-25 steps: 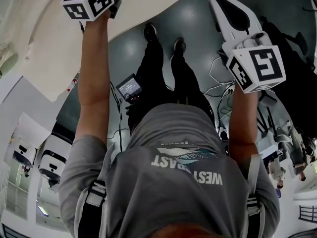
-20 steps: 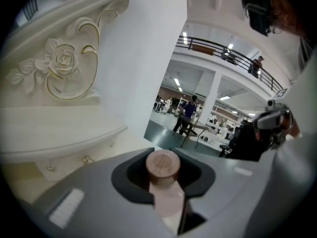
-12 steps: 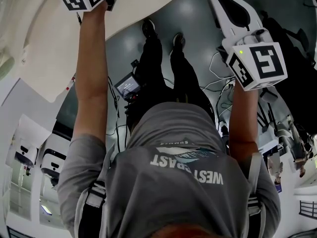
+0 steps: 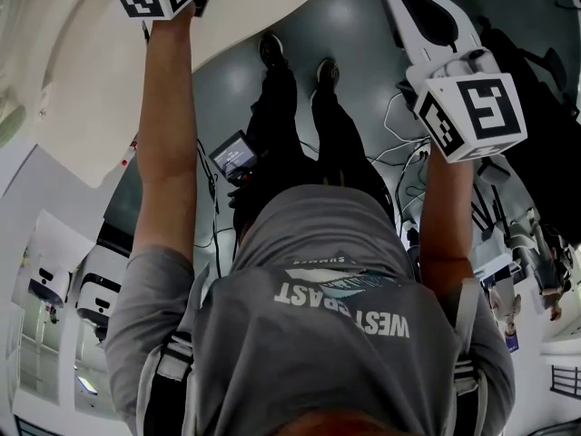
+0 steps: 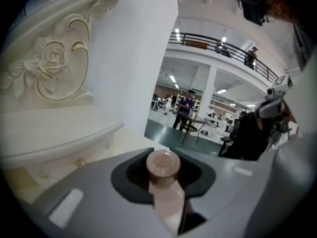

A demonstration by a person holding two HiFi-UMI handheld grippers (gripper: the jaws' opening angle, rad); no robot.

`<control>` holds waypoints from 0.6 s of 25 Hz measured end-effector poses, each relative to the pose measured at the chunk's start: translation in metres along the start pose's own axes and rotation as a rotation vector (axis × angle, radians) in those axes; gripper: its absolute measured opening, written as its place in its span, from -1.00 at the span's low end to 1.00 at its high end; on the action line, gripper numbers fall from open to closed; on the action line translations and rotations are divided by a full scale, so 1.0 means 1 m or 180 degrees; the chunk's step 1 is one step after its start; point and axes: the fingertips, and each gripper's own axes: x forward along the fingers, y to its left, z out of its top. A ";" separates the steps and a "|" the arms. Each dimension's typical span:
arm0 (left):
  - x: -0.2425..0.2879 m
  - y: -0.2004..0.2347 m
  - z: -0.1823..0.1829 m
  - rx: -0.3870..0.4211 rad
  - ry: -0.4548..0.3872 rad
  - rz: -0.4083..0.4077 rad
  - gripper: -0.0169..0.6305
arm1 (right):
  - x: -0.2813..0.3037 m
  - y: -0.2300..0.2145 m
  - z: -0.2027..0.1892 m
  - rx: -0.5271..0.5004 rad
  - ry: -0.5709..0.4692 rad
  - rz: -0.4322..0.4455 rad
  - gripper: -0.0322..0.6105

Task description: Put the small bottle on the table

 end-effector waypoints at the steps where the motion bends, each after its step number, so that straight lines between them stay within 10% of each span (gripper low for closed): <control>1: 0.000 0.000 -0.001 0.0018 0.0007 0.0003 -0.65 | 0.000 0.000 0.001 0.0007 -0.0022 -0.0007 -0.89; 15: -0.002 -0.020 -0.001 0.0155 0.0049 -0.0020 -0.55 | -0.019 0.010 0.006 -0.0065 -0.0062 -0.0010 -0.89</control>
